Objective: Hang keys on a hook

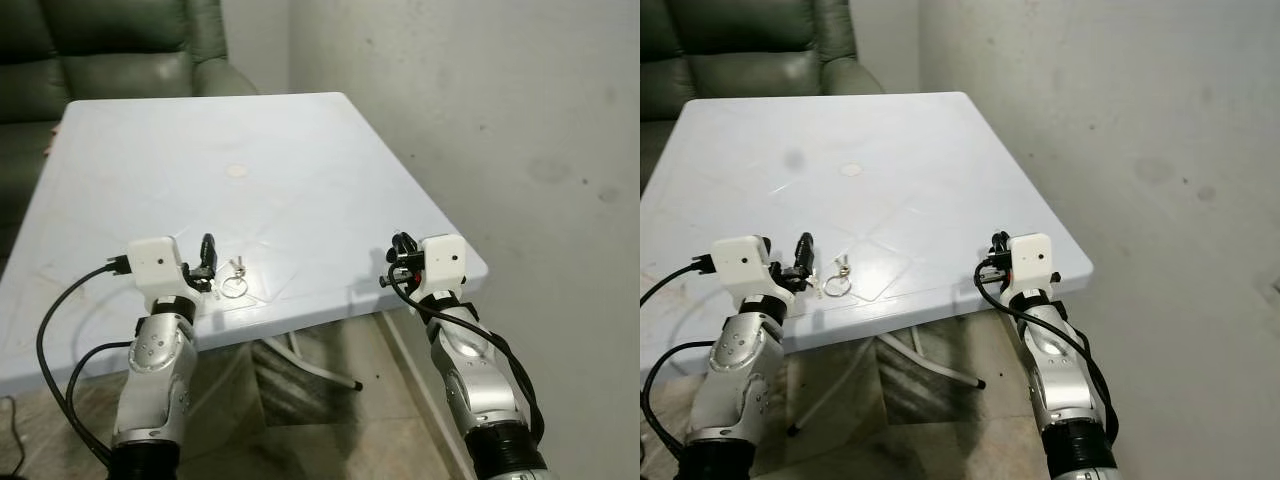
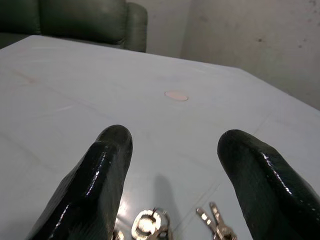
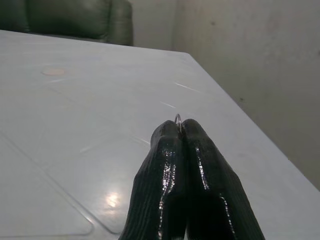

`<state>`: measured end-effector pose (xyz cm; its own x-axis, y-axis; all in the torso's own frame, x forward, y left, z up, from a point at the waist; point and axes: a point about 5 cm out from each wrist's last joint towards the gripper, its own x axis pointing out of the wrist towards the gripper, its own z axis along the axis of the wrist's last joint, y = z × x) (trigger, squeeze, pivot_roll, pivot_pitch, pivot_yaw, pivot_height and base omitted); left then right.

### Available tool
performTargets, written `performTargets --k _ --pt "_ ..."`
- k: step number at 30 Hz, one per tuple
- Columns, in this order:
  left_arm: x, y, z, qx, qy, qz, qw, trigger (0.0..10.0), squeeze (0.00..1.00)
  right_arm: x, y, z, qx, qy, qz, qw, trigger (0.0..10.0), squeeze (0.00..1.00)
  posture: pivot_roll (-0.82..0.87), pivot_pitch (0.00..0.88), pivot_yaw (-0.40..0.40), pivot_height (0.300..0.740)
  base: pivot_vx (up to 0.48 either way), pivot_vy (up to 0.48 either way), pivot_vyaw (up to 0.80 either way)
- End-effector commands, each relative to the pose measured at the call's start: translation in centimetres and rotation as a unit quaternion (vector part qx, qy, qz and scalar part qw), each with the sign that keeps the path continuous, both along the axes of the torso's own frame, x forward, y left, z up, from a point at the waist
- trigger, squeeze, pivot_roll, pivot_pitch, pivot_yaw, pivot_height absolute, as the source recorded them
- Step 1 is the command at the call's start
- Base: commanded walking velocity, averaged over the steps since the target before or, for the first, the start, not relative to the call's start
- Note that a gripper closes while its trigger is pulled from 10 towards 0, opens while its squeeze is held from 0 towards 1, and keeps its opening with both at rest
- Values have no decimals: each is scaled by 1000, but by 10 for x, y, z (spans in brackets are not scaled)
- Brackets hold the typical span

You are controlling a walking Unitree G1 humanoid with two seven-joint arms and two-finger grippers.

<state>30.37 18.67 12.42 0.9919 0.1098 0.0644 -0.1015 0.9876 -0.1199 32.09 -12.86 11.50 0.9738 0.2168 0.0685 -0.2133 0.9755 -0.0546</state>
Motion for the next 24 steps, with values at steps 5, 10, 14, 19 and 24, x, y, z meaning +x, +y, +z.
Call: performTargets --k 5,10,14,19,24 --pt "2 4 13 9 -20 3 1000 10000 0 3 3 2 -5 -6 6 1000 10000 0 -28 0 -34 740 0 0 -776" --pt "0 2 15 11 -22 0 1000 10000 0 3 4 6 -4 -13 9 1000 10000 0 -28 0 -34 740 0 0 -775" --pt "-1 1 15 10 -22 -5 1000 10000 0 5 3 10 -3 -20 8 1000 10000 0 -33 0 -34 740 0 0 -775" --pt "-1 1 16 10 -22 -5 1000 10000 0 6 3 11 -3 -21 8 1000 10000 0 -33 0 -34 740 0 0 -775" --pt "0 4 19 13 -25 -6 1000 10000 0 6 1 12 -3 -24 5 1000 10000 0 -36 0 -33 740 0 0 -775"
